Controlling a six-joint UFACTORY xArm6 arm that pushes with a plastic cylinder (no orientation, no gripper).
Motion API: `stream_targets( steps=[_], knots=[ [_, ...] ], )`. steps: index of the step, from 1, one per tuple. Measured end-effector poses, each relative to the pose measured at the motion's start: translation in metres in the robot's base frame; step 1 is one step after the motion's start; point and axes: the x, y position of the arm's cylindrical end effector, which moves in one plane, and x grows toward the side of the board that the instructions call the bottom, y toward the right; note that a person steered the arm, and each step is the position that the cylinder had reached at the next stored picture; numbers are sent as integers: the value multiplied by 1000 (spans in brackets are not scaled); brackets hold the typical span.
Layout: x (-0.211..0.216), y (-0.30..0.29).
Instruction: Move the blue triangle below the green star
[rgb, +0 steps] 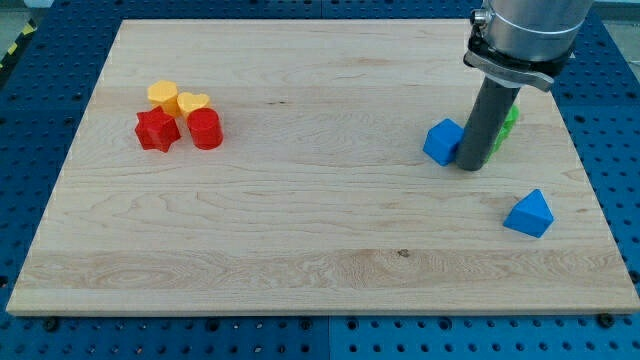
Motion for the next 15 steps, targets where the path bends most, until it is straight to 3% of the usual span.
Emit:
stream_targets(
  steps=[1, 2, 3, 4, 7, 9, 11, 14, 15],
  knots=[
    [27, -19],
    [82, -21],
    [106, 30],
    [99, 66],
    [79, 19],
    [106, 54],
    [106, 75],
    [60, 74],
    [65, 73]
  ],
)
